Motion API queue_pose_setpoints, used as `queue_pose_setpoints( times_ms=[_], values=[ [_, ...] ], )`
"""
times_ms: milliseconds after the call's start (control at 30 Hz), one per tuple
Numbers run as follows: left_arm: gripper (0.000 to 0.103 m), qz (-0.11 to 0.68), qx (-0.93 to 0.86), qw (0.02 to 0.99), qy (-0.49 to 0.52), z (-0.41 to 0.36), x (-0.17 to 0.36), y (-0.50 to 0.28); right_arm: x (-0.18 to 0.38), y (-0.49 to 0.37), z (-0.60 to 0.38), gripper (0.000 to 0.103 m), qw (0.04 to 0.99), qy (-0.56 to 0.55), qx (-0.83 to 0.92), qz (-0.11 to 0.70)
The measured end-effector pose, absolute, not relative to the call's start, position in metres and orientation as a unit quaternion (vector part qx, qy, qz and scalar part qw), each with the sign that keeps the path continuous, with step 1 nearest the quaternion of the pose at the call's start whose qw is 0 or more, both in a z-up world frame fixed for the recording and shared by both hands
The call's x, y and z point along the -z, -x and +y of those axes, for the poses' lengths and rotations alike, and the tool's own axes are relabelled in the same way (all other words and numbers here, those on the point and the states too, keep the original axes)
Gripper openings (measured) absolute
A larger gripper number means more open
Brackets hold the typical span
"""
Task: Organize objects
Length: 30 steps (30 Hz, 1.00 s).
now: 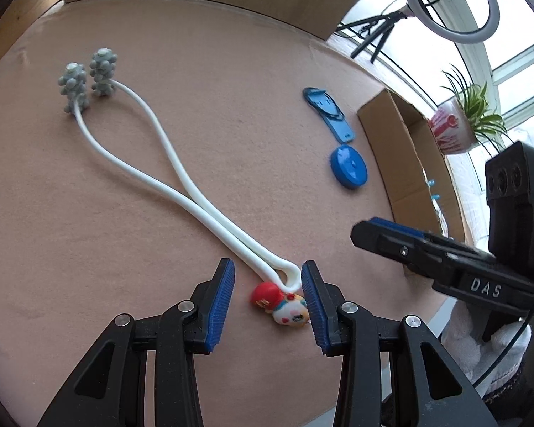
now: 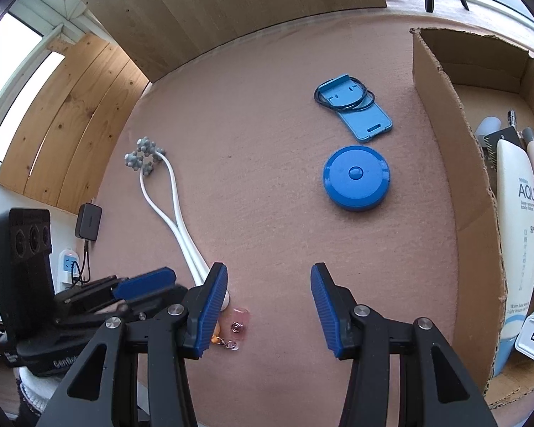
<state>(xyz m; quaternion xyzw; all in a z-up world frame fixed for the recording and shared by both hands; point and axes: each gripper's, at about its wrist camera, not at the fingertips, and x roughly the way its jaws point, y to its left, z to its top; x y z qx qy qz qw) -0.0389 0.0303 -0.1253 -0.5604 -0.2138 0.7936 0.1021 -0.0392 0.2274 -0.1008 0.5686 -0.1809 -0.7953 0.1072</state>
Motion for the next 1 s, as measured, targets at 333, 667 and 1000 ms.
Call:
queue_pose_setpoints(
  times_ms=[333,667,1000],
  values=[
    [0.042,-0.237,-0.8,0.036,0.55,-0.021,0.126,0.055,0.106,0.038,0.184,0.045,0.14,-0.58,0.793,-0.124],
    [0.042,-0.244,-0.801,0.003,0.547,-0.044,0.135,0.075,0.118,0.023,0.166,0.04,0.16,-0.591,0.785,-0.091],
    [0.042,-0.236,-0.799,0.014,0.553,-0.033,0.144,0.104,0.118,0.013,0.17,0.037,0.182,-0.599,0.771,-0.113]
  ],
)
